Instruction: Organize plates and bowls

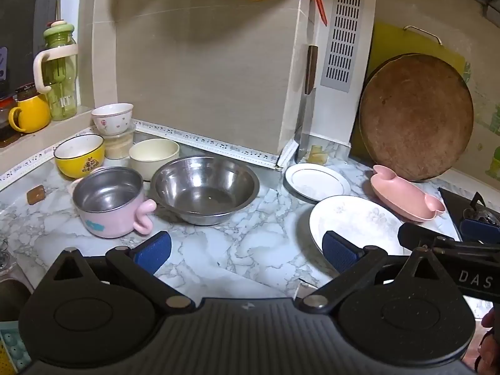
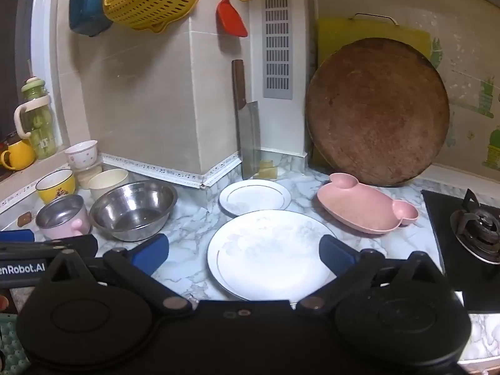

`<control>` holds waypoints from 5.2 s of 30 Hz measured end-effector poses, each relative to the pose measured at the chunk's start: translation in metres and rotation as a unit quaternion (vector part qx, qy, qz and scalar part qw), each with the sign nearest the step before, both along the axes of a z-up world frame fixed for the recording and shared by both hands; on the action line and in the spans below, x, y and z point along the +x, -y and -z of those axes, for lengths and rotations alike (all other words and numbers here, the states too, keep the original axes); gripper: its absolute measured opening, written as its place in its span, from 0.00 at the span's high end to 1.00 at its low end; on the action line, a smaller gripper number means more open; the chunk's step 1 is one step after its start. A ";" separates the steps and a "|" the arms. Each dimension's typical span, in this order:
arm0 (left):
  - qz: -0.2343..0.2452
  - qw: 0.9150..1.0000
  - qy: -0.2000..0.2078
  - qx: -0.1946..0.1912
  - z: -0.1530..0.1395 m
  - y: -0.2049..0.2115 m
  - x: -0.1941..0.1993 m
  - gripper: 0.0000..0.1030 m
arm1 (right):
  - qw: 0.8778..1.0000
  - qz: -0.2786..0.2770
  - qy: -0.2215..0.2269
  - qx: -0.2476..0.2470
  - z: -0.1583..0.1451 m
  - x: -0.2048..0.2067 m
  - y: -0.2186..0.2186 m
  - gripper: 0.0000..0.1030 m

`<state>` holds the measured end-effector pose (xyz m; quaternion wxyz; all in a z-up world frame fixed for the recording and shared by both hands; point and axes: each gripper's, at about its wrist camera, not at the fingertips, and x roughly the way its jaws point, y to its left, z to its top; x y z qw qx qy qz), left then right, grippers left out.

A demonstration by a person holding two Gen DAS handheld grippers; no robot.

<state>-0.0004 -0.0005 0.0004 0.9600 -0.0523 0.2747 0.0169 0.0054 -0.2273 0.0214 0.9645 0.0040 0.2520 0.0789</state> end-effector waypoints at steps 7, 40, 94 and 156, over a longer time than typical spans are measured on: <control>-0.002 1.000 0.004 0.004 0.002 -0.004 -0.003 0.00 | 1.000 -0.013 0.004 -0.011 -0.007 -0.003 -0.010 0.00; -0.007 1.000 -0.026 0.006 -0.004 0.002 -0.009 0.00 | 1.000 -0.014 -0.007 0.013 -0.006 -0.011 0.002 0.00; -0.019 1.000 -0.019 -0.016 -0.007 0.002 -0.009 0.00 | 0.999 -0.029 0.005 0.018 -0.008 -0.015 0.002 0.00; 0.099 0.962 -0.245 -0.071 0.109 0.077 0.211 0.81 | 0.950 0.040 -0.278 0.133 0.115 0.171 0.138 0.88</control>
